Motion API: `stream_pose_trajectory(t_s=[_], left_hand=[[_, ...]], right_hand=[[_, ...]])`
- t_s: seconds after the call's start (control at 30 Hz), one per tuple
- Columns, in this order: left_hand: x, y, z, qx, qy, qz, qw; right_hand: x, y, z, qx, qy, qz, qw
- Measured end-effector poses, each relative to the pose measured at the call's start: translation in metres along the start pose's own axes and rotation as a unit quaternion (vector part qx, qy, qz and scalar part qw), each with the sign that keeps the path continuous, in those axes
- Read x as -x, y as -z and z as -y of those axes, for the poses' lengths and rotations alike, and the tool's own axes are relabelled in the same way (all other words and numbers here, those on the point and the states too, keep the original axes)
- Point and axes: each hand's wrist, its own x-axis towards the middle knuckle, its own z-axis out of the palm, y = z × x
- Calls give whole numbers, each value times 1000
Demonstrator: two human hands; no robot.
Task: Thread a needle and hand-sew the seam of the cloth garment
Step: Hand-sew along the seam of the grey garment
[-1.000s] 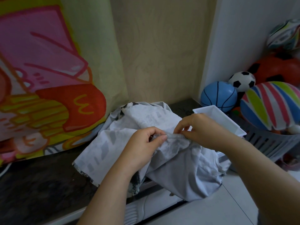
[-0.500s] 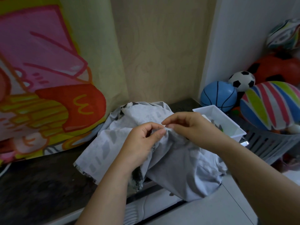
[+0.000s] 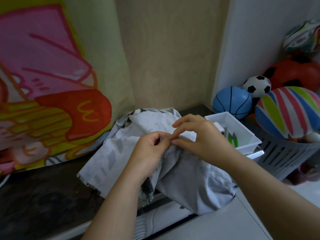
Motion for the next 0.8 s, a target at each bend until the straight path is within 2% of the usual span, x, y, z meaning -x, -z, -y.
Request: stream_pose_trajectory(t_s=[0.1,0.17,0.2,0.23,0.27,0.37,0.4,0.43,0.47,0.5,0.53,0.57,0.6,0.63,0.67,0.7,0.73,0.8], left_hand=[[-1,0,3,-1,18,-5,1000],[-2,2,5,-23,37,-22,999],[-3,3,7,-32,45,-31,998],[-4,4,9,-33,55,-38,997],[-4,4,10,-32,64,-42,996],[-7,6,15,-57,76,-52,994],[-8,6,17,-69,77,-54,993],[-9,6,17,-80,76,-56,992],[-10,6,18,-95,72,-58,991],[-10,6,17,-113,65,-60,990],[-10,6,16,-125,60,-61,988],[-10,5,14,-124,58,-63,989],[-10,5,14,-109,58,-63,990],[-10,4,13,-89,59,-62,992],[-9,4,12,-76,56,-62,994],[-8,4,11,-68,52,-62,994],[-7,4,10,-64,49,-60,995],[-6,3,9,-68,53,-43,995]], right_hand=[[0,-2,2,-40,-22,-22,999],[-3,4,8,-172,-81,-69,979],[-5,9,11,-269,-107,-104,951],[-8,16,14,-380,-135,-137,905],[-10,23,18,-496,-164,-156,839],[-11,44,28,-748,-247,-137,601],[-10,50,32,-789,-270,-101,543],[-9,55,37,-798,-284,-52,529],[-7,56,40,-772,-290,4,565],[-5,54,42,-713,-293,61,634],[-2,48,42,-619,-294,112,720],[1,40,40,-492,-288,150,808],[3,30,35,-348,-274,169,881],[4,19,27,-207,-251,162,932],[4,11,19,-90,-218,145,961],[5,4,15,-16,-194,136,971],[5,0,11,11,-186,133,973],[6,-6,5,-2,-191,117,974]])
